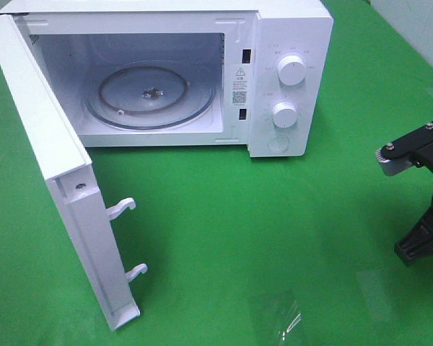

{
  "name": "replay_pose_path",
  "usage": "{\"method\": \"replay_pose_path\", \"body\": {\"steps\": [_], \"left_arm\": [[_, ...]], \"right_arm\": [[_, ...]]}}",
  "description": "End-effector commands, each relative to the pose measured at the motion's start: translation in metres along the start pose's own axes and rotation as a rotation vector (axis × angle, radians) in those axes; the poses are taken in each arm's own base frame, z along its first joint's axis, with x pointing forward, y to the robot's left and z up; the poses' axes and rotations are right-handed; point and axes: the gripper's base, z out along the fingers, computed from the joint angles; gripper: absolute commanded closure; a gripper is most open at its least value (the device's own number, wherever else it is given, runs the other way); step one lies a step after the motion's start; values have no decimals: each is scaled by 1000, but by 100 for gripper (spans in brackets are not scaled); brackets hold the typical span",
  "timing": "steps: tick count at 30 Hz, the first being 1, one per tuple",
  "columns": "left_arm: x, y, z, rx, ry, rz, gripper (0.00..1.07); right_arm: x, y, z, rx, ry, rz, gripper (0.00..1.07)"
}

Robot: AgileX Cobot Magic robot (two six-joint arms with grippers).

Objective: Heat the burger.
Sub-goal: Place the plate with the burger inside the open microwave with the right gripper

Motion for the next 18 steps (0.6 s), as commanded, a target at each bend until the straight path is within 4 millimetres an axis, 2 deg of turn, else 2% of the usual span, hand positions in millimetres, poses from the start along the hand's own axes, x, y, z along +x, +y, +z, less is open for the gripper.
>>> {"method": "replay_pose_path", "body": {"steps": [1, 18], "left_arm": [[1, -1, -2, 2, -34, -4, 9], [1, -1, -2, 2, -34, -4, 9]], "right_arm": [[5, 5, -7, 39, -12, -63, 107], [12, 45, -24, 27, -75, -265, 107]]}}
